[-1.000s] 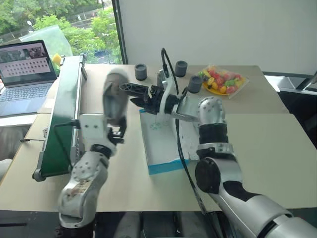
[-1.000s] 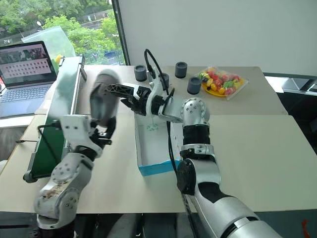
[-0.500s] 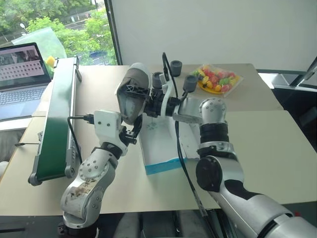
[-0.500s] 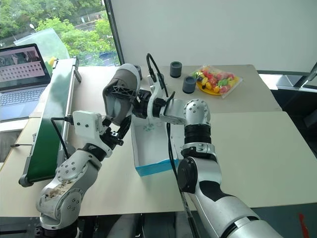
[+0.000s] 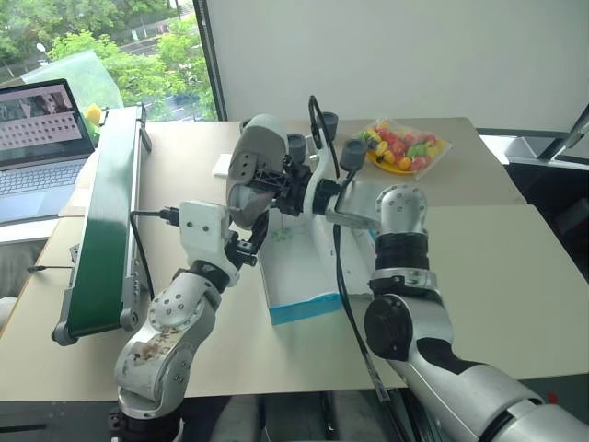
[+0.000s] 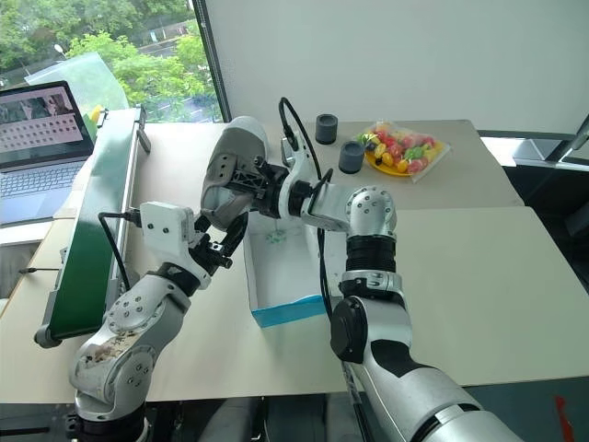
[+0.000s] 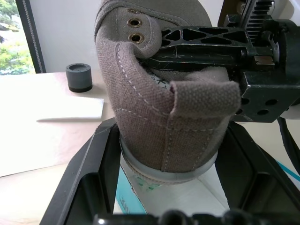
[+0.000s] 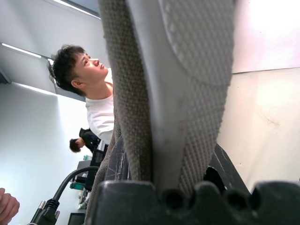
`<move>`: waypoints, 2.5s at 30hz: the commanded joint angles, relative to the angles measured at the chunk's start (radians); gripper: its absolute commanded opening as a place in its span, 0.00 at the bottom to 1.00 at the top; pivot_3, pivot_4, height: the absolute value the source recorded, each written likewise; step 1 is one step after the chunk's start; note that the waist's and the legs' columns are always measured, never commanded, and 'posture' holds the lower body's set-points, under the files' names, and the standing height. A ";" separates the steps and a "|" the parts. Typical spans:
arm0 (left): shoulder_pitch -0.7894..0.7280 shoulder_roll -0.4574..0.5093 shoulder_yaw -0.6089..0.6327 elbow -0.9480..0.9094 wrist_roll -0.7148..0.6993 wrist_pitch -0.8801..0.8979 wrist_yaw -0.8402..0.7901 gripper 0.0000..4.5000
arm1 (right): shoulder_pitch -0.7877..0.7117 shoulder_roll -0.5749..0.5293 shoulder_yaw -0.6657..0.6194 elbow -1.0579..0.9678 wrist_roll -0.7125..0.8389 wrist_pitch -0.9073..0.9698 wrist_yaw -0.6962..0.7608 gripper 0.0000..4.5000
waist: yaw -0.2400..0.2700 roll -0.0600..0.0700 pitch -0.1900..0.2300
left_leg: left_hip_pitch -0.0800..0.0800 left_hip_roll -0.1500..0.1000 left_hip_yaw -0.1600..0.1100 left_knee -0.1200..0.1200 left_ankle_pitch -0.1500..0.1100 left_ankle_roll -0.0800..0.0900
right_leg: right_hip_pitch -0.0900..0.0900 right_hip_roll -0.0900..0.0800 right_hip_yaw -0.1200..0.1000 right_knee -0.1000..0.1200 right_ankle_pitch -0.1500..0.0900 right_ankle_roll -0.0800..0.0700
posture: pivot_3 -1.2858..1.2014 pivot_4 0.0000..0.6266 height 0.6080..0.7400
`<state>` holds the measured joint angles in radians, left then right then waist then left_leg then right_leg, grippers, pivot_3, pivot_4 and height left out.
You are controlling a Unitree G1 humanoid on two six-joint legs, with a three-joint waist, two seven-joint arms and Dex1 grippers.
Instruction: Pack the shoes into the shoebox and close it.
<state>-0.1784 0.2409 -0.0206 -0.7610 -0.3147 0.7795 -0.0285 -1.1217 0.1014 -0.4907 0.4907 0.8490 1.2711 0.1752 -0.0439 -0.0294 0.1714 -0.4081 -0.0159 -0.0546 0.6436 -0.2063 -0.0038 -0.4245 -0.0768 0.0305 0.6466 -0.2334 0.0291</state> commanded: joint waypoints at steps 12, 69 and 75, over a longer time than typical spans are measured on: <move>0.122 0.156 0.033 -0.128 -0.035 -0.036 -0.196 0.99 | -0.109 -0.074 -0.032 -0.022 0.021 -0.203 -0.095 0.10 | 0.000 0.000 0.000 | -0.001 0.000 0.000 0.000 0.000 0.000 | -0.001 0.000 0.000 0.000 0.000 0.000 | 0.52 0.24 0.90; 0.279 0.605 0.445 0.028 -0.325 -0.126 -0.667 1.00 | 0.061 -0.235 0.541 -0.437 -0.427 -0.097 0.092 0.76 | -0.023 0.003 0.003 | 0.003 0.003 0.004 -0.002 -0.001 0.001 | -0.001 0.002 0.003 -0.001 -0.001 0.000 | 0.52 0.24 0.90; 0.204 0.292 0.402 0.047 -0.119 -0.111 -0.207 1.00 | 0.225 -0.333 0.657 -0.655 -0.407 -0.386 0.367 0.76 | -0.007 0.002 0.002 | 0.003 0.003 0.003 -0.002 -0.001 0.001 | 0.000 0.001 0.003 -0.002 -0.001 0.001 | 0.52 0.24 0.90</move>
<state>0.0449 0.5724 0.3717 -0.7061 -0.4946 0.6680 -0.3718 -0.9114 -0.2137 0.1544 -0.0704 0.4162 0.9826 0.4569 -0.0505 -0.0275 0.1734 -0.4055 -0.0124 -0.0520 0.6427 -0.2072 -0.0028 -0.4243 -0.0759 0.0331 0.6455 -0.2342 0.0302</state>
